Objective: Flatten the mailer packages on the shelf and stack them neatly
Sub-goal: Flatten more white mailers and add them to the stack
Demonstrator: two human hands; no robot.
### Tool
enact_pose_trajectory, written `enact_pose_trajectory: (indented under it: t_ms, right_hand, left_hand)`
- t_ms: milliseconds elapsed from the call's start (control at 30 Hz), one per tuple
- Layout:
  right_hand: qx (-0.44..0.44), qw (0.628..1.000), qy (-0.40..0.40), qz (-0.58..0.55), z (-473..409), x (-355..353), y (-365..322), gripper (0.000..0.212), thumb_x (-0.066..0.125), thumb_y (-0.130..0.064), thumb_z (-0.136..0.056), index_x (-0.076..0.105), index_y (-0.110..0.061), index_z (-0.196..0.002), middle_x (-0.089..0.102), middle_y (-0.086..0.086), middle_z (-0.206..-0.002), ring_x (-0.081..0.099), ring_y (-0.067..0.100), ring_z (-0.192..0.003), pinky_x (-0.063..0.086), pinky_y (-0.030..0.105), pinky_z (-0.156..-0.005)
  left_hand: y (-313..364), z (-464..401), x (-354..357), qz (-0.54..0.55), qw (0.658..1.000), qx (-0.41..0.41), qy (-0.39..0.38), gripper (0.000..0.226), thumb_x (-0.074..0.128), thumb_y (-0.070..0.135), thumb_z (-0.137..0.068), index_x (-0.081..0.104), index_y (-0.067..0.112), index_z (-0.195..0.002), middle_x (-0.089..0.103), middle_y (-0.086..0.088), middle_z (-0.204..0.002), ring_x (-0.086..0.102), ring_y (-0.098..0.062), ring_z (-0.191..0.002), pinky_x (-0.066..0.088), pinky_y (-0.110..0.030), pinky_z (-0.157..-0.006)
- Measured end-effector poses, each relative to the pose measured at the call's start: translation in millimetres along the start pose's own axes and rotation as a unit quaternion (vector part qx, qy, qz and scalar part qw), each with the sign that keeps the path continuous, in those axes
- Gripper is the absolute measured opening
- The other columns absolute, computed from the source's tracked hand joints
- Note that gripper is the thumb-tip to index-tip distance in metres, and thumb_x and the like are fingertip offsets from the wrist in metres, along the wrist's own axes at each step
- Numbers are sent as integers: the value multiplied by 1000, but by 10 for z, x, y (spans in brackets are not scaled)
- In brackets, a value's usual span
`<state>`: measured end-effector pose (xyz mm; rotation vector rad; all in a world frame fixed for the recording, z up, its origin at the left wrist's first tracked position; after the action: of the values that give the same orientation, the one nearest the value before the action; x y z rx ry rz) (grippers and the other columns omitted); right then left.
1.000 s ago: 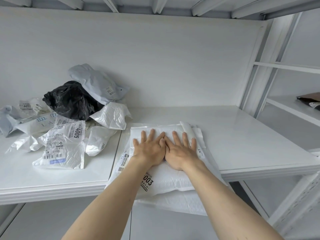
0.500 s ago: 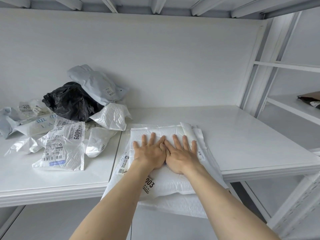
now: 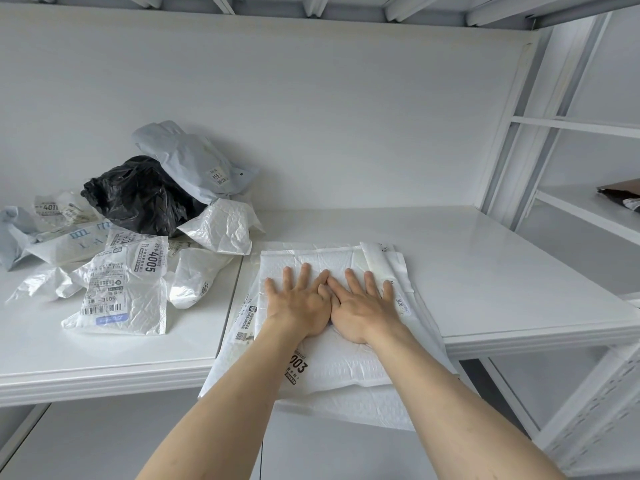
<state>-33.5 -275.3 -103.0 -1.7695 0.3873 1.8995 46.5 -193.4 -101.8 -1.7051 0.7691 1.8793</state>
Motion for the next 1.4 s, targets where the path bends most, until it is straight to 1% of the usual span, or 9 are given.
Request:
enact_pose_trajectory:
  t_ms: [200,433,567,700,967,1067,1167,1267,1400]
  right_hand:
    - [-6,1000,7,-10,14,-15,5,54,2,-53,-99,4,-45,-152,-3,-7,-164,-9,27,-150,-8,55,-117]
    - [-20,995,98,12,-110,-200,47,45,17,-38,-100,45,-30,-135,48,-4,-140,37,22,-127,27,46,-99]
    - [-14,992,116,43,-150,-111,30,52,15,-45,-101,24,-35,-151,34,0,-149,28,24,-134,20,47,-108]
    - [-10,997,70,25,-184,-49,56,55,9,-47,-100,11,-40,-154,3,-2,-164,-7,25,-150,-9,54,-117]
    - [7,999,31,21,-126,-105,64,53,9,-46,-101,14,-39,-153,4,-3,-164,-3,26,-150,-6,60,-115]
    - [50,996,69,31,0,-228,154,53,21,-47,-98,22,-34,-149,19,3,-158,13,29,-145,10,60,-112]
    - [80,994,78,-5,151,-328,345,53,31,-43,-99,25,-26,-148,29,7,-151,29,30,-138,32,48,-104]
    - [101,991,77,-31,325,-378,503,46,34,-41,-99,39,-19,-140,39,9,-144,39,31,-129,38,42,-98]
    - [108,990,90,-33,534,-408,526,42,36,-36,-99,48,-14,-133,51,9,-135,48,31,-121,41,37,-89]
  left_hand:
    - [-1,4,-9,-3,1000,-1,4,55,4,38,-100,-3,38,-154,-4,3,-164,-5,-29,-150,-1,-60,-115]
    - [24,15,-9,-8,1000,1,7,56,12,38,-99,-3,40,-154,-5,3,-164,-6,-30,-150,-2,-61,-115]
    - [26,19,-26,-5,1000,5,9,55,8,39,-100,-6,41,-153,-6,2,-164,-7,-31,-150,-2,-61,-115]
    - [-5,-5,2,2,1000,2,3,55,7,39,-99,-6,42,-153,-5,2,-164,-7,-31,-150,-3,-61,-115]
    - [-38,76,-94,113,991,41,51,53,23,42,-99,23,39,-152,18,4,-162,8,-24,-150,3,-54,-118]
    - [-229,212,-288,233,964,23,123,46,37,33,-98,45,30,-143,34,3,-156,26,-18,-145,12,-49,-119]
    - [-504,366,-392,256,961,-36,95,51,38,44,-90,52,28,-136,39,1,-151,38,-18,-137,24,-49,-115]
    - [-671,541,-391,322,943,-73,37,73,37,52,-77,47,21,-142,37,-4,-153,42,-23,-134,34,-39,-111]
    - [-751,678,-241,331,941,-67,2,58,44,32,-97,29,20,-152,20,-2,-160,23,-21,-146,24,-33,-112]
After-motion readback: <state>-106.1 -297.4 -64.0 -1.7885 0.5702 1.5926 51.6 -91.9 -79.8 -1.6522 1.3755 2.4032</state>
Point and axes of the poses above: each hand's wrist, its own z-axis away from the middle knuckle, its own x-axis out of the palm, y = z × x, the point moved 4 cm from there along -z, towards the middle knuckle
